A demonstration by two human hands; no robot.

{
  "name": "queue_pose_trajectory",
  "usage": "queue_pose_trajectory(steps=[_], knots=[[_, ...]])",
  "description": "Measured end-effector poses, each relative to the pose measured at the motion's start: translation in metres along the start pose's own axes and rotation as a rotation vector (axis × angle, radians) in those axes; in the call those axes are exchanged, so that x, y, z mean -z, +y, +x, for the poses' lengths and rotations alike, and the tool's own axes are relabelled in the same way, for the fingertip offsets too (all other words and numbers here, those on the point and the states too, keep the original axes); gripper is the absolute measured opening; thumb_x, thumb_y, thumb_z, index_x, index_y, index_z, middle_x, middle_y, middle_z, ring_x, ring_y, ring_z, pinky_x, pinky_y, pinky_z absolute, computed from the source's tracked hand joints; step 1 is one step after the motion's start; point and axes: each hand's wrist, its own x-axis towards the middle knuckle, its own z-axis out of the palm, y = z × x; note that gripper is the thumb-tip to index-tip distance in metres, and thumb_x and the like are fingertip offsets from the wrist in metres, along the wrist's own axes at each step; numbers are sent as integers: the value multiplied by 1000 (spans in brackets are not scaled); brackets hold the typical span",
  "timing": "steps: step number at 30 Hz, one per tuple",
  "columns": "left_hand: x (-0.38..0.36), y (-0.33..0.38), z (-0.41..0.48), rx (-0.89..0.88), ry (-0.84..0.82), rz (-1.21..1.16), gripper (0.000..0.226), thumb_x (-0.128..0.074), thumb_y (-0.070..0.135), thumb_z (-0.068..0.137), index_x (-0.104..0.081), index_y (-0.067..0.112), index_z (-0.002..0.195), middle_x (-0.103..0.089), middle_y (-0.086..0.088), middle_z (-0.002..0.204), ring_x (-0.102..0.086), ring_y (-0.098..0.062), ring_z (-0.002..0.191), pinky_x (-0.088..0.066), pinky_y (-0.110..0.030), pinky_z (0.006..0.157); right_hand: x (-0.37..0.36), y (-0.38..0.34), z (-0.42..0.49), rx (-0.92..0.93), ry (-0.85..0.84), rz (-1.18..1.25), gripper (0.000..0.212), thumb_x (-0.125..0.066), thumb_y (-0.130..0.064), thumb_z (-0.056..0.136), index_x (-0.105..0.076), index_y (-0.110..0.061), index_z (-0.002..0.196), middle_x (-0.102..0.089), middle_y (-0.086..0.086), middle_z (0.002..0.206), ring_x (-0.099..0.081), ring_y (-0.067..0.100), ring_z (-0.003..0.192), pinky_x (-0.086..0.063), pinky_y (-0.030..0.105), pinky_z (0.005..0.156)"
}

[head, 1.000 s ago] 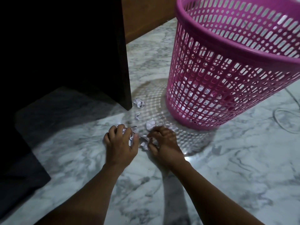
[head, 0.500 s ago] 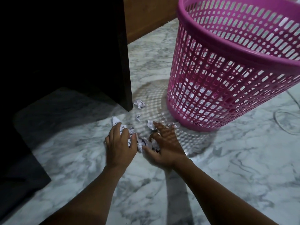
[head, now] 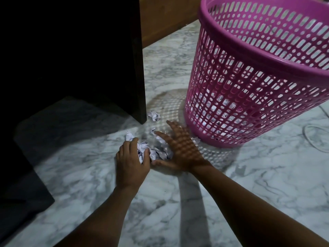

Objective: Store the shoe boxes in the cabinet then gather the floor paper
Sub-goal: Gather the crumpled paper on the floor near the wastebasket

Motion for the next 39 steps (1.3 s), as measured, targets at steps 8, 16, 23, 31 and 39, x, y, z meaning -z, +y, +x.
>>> queue_pose_trajectory(steps=[8, 16, 23, 31, 39], knots=[[-3, -3, -3, 6, 31, -17, 55, -55, 31, 88, -52, 2, 134, -47, -19, 121, -58, -37, 101, -52, -45, 85, -11, -22, 1, 28, 95, 177, 35, -66, -39, 84, -70, -18, 112, -68, -1, 109, -59, 15, 103, -47, 29, 90], [-3, -3, 1, -34, 21, -6, 30, -50, 30, 86, -62, 12, 106, -61, -5, 116, -53, -29, 103, -45, -39, 85, -9, -40, -2, -120, -12, 314, 30, -66, -48, 82, -66, -22, 96, -63, -2, 88, -59, 13, 83, -49, 33, 74], [-4, -4, 0, -5, 21, 52, 20, -56, 26, 83, -61, 13, 98, -59, -6, 103, -52, -30, 92, -42, -40, 77, 13, -35, -3, -267, 273, 393, 28, -61, -29, 78, -71, -16, 102, -70, 3, 98, -65, 18, 90, -45, 24, 79], [-2, -3, -1, 3, 26, 26, 23, -58, 25, 83, -60, 13, 102, -60, -6, 106, -53, -30, 93, -45, -41, 78, 1, -3, -14, -423, 260, 129, 41, -52, -41, 81, -72, -12, 102, -70, 10, 102, -67, 31, 97, -38, 28, 93], [-2, -1, -1, -18, 51, 38, 31, -59, 25, 83, -63, 15, 112, -61, -8, 104, -55, -32, 94, -46, -42, 76, -5, 5, -23, -374, 79, 173, 42, -56, -38, 84, -70, -11, 114, -71, 8, 114, -66, 27, 108, -41, 29, 99]])
